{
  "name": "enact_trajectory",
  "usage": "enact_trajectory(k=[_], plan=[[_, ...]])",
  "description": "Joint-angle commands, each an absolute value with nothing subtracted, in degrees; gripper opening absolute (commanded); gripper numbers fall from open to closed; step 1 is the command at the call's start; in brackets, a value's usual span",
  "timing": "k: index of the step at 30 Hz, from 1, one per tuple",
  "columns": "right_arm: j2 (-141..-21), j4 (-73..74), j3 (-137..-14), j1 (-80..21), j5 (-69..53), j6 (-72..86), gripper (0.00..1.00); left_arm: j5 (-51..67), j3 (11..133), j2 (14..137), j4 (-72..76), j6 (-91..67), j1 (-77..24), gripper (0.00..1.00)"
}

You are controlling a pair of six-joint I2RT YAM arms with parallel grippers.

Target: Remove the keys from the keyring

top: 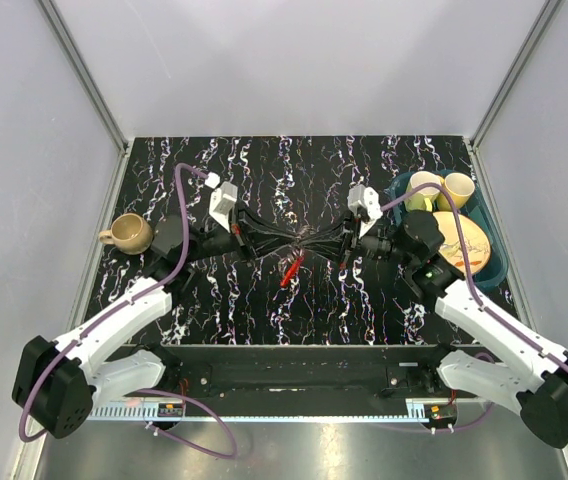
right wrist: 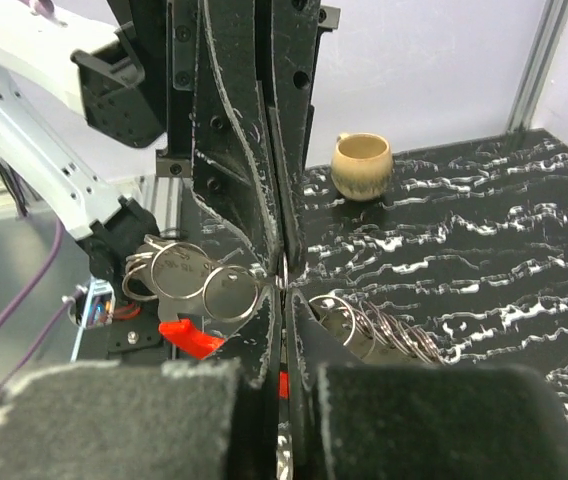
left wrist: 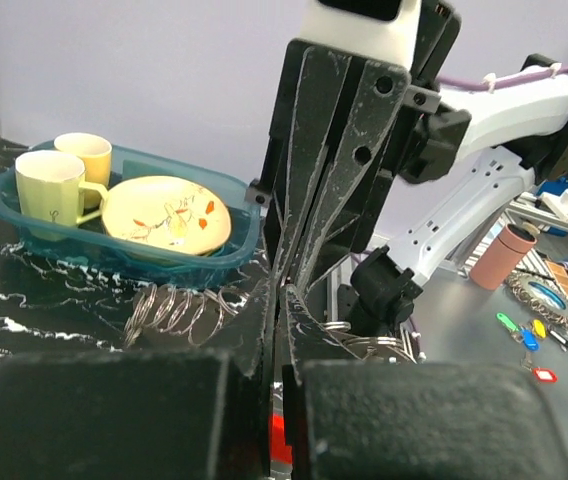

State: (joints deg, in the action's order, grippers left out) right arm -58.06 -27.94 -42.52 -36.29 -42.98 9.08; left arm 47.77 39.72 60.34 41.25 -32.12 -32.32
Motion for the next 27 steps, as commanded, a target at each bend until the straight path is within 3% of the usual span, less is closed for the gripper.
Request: enact_trajectory(k=[1, 2, 3, 6, 12, 17, 27], plan=[[-56.2, -7.3, -53.0, -36.6, -42.5, -4.4, 0.00, 44.6, 40.7, 58.7, 33.9, -25.9, -32.0, 0.07], [-56.8, 2.1, -55.1, -36.6, -42.2, -6.2, 0.00, 43.0, 41.0, 57.8, 31.6, -24.6, -32.0, 0.15], [-58.5, 6.9, -59.8, -36.5, -42.2, -9.5, 0.00, 41.8, 42.0, 57.3, 29.2, -22.6, -32.0, 0.29], [-63.4, 27.0, -70.3, -36.6, -43.1, -16.1, 0.00, 40.0, 44.6, 55.6, 20.7, -17.5, -32.0, 0.42], [-71.2, 50.3, -85.5, -36.5, -46.3, -23.4, 0.00, 44.0, 52.1, 56.7, 7.0, -10.6, -32.0, 0.46], [-76.8, 63.3, -95.0, -36.5, -48.2, -27.0, 0.00, 48.4, 54.1, 57.5, 5.7, -11.4, -32.0, 0.47], [-79.4, 64.8, -97.6, -36.5, -53.1, -26.5, 0.00, 59.1, 55.9, 62.0, 9.3, -16.4, -32.4, 0.44]])
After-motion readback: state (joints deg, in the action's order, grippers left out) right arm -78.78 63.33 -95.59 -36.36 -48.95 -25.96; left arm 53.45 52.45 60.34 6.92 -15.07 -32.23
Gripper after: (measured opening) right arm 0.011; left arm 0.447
